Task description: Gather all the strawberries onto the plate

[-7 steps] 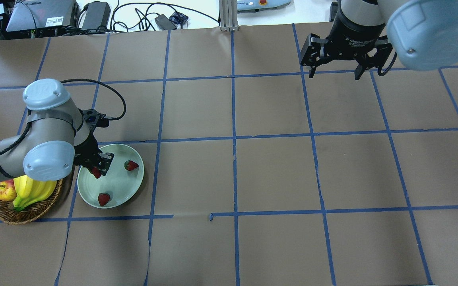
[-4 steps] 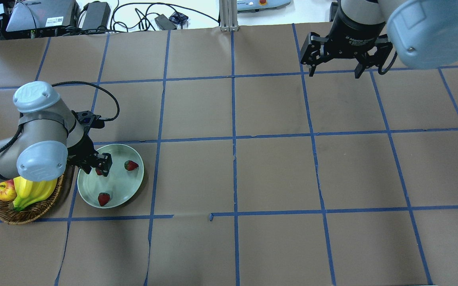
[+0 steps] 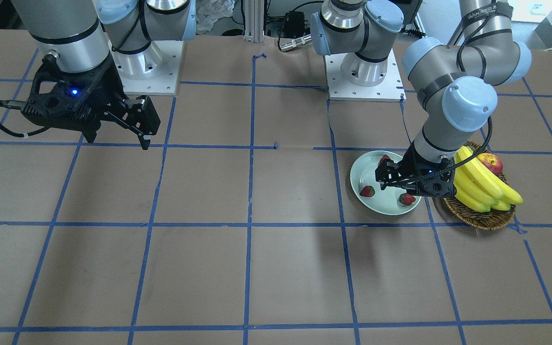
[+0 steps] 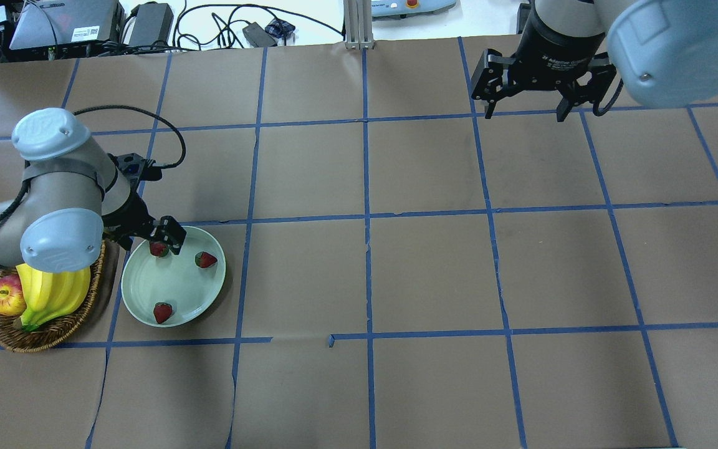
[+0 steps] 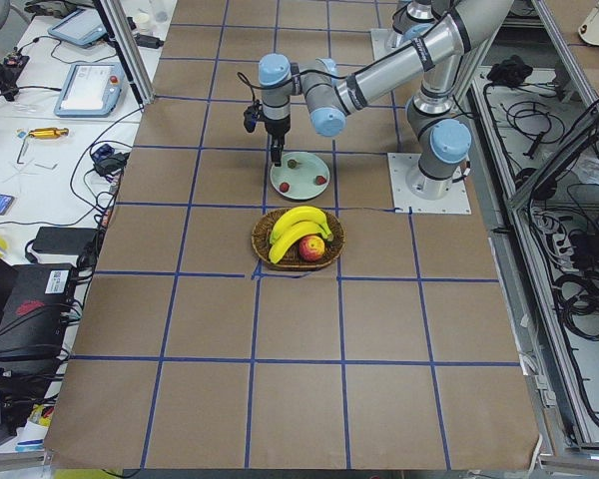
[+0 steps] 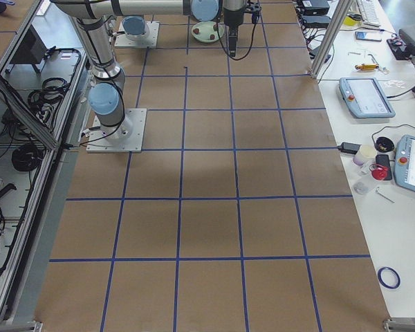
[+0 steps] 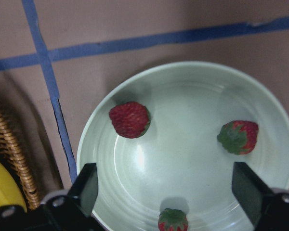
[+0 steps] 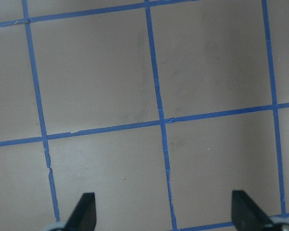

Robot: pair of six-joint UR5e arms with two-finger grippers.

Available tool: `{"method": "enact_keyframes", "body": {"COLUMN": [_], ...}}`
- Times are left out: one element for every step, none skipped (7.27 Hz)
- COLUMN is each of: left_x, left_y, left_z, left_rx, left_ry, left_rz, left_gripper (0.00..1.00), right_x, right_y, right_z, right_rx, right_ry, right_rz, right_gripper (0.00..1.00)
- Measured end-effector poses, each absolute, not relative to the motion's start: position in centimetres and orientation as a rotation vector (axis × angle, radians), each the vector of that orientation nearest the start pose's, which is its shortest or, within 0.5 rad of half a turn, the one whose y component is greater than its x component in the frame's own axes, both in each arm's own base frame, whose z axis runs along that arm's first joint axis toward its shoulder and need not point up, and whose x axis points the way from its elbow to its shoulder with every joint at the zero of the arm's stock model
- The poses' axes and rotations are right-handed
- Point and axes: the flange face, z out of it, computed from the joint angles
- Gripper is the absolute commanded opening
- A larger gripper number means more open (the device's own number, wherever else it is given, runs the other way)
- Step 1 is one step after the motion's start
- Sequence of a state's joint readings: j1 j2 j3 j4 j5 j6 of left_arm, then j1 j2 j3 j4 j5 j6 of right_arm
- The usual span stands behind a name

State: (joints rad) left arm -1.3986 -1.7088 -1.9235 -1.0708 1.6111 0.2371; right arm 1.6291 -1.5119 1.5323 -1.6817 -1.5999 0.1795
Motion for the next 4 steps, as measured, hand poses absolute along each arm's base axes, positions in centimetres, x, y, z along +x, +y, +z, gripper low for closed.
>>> {"method": "enact_keyframes", "body": {"left_x": [-7.0, -10.5, -13.8, -15.8], "left_y": [-53.2, -53.6, -53.3, -52.6], "left_z": [33.6, 37.2, 40.5, 43.6], "left_rx": [0.073, 0.035, 0.006, 0.004], "left_ry": [3.100, 3.101, 3.104, 3.107], "left_rz": [-0.039, -0.069, -0.107, -0.140], "left_gripper": [1.00, 1.00, 1.00, 1.00], "right_x": [16.1, 16.1, 16.1, 16.1], "right_y": [-51.7, -51.7, -51.6, -51.6], "right_z": [48.8, 48.8, 48.8, 48.8], "right_rx": [0.193, 0.193, 0.194, 0.195], "right_ry": [3.150, 3.150, 3.149, 3.150], "right_rz": [-0.146, -0.145, -0.144, -0.143], "right_gripper": [1.00, 1.00, 1.00, 1.00]}}
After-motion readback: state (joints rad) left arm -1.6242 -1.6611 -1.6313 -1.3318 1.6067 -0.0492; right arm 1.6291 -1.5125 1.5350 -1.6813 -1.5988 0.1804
